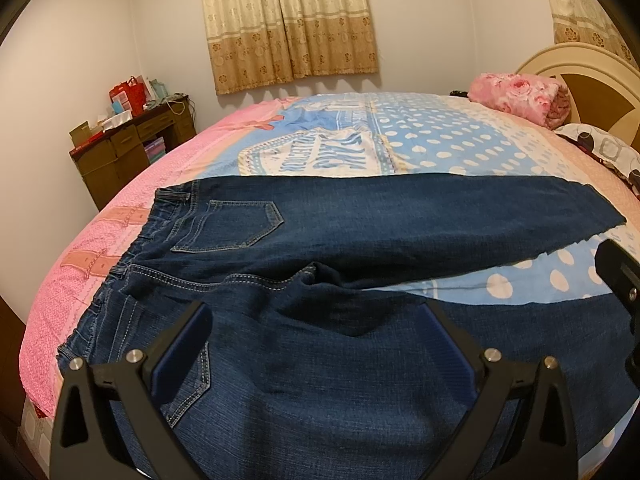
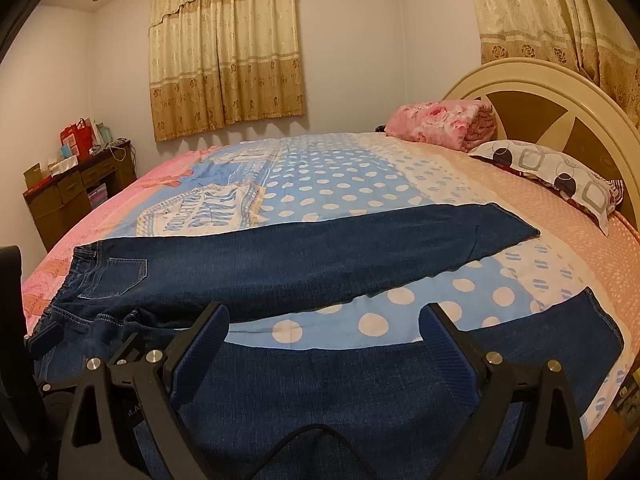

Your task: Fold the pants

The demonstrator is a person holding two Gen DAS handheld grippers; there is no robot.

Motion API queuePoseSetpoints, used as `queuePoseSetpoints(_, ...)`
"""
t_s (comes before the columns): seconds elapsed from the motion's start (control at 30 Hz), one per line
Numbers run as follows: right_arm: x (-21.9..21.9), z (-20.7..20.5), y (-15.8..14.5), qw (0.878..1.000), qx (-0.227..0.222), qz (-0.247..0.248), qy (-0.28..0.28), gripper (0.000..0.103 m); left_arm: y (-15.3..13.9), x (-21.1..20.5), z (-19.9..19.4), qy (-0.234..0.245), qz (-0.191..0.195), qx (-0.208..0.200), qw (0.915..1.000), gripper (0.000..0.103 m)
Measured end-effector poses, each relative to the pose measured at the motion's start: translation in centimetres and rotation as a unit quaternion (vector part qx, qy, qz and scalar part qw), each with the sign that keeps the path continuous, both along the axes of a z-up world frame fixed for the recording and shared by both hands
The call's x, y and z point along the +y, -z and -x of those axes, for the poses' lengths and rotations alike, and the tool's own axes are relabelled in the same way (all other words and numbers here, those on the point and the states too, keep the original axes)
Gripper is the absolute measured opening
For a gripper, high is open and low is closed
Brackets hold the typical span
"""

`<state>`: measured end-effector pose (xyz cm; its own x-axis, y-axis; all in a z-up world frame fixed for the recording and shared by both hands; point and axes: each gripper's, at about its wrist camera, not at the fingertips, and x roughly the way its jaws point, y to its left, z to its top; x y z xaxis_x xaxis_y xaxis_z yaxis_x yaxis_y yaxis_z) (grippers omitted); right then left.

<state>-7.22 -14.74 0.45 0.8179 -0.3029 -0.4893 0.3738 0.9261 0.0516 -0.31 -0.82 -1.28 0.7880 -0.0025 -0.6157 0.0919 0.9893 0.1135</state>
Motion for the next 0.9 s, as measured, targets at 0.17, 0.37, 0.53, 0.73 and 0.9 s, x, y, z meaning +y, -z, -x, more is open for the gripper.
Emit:
queuePoseSetpoints(0.17,-0.1,-0.1,0.0,1.0,0.003,-0.001,-0.001,0.097,0.2,0.0,0.0,0.001,0.0,0.002,1.0,0.103)
queuePoseSetpoints(0.37,-0.4,-0.3,0.1,1.0,0.007,-0.002,0.0,0.097,0.7,0.1,0.0,0.003,-0.001,0.005,1.0,0.103)
queuePoseSetpoints(0.53,-0.9,-0.4,0.1,1.0,0.007,-0.001,0.008,0.097,0.9,0.4,-0.6,0.003,-0.002,0.014,0.9999,0.103)
queuePoseSetpoints(0.73,-2.5,-0.9,0.4,1.0,0.01,0.014,-0.001,0.097,1.9,2.6,-2.5,0.004,0.01,0.037,0.9992,0.103)
queuePoseSetpoints(0.9,-5.7,-1.7,2.1,0.999,0.036,-0.006,0.008,0.097,2.9,5.3,-5.1,-0.022,0.018,0.064,0.9976,0.103)
